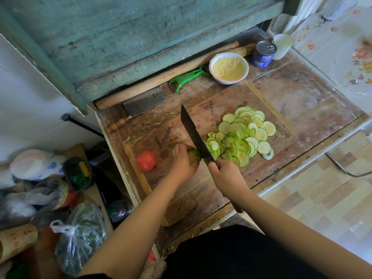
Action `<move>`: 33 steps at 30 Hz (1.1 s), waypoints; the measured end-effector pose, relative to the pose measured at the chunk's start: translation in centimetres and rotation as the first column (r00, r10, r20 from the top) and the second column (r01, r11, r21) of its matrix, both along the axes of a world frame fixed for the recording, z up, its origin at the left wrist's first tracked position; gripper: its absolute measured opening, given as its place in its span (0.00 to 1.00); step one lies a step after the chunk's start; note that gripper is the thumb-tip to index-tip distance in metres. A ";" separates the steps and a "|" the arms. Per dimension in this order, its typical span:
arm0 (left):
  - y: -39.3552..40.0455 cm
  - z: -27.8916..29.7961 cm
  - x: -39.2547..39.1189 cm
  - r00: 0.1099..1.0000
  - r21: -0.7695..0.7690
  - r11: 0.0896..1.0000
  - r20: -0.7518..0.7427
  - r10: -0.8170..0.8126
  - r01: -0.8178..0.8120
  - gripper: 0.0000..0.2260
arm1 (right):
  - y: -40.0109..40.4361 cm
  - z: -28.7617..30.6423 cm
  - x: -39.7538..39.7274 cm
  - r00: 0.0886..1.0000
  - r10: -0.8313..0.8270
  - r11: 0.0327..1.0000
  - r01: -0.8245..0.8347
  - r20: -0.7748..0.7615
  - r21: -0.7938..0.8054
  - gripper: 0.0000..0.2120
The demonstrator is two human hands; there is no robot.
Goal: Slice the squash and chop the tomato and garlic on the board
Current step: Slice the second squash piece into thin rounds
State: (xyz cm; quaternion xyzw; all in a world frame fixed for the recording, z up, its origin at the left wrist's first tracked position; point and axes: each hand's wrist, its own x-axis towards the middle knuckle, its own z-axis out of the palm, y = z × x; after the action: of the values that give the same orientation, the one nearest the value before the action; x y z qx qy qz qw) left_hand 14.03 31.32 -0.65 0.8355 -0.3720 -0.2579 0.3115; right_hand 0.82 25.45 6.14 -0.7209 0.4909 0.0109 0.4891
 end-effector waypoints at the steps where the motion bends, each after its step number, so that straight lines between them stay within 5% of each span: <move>1: 0.0 0.0 0.0 1.000 0.003 1.000 -0.005 0.000 0.000 0.16 | 0.0 -0.1 0.2 1.000 -0.003 1.000 0.003 -0.007 0.003 0.16; 11: 0.1 -0.3 0.1 1.000 0.044 0.999 0.017 -0.026 0.025 0.17 | -0.5 -1.3 1.7 0.997 0.017 0.999 -0.013 -0.081 0.051 0.16; 33: 0.2 -0.2 0.2 1.000 -0.007 1.000 -0.029 0.009 -0.009 0.16 | 0.5 0.3 -1.4 0.999 -0.030 0.999 0.029 0.028 0.014 0.13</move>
State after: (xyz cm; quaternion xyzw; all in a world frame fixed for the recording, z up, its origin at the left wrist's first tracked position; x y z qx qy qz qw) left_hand 14.19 31.56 -0.89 0.8322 -0.3647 -0.2674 0.3209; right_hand -0.57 25.96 6.40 -0.7103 0.4944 -0.0032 0.5010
